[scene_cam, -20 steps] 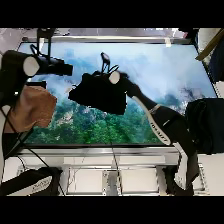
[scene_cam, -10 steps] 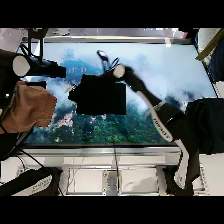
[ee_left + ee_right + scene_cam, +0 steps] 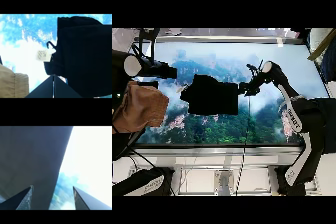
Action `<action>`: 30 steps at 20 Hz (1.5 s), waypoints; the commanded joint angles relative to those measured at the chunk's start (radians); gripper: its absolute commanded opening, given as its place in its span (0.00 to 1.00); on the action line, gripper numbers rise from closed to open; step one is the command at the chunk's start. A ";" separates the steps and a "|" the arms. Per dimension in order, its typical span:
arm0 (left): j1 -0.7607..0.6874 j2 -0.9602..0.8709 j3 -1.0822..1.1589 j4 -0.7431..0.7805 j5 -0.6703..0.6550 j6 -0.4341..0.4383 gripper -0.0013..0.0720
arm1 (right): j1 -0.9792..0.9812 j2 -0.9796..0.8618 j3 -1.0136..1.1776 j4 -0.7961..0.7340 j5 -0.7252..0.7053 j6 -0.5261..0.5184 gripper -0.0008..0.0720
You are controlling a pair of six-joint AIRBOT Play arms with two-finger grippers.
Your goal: Fold the clothes and pants, and hang the long-sleeved shirts on hangers.
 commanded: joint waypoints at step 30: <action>0.000 0.003 0.000 0.001 -0.003 0.000 0.05 | -0.460 0.067 0.328 0.219 0.303 0.032 0.02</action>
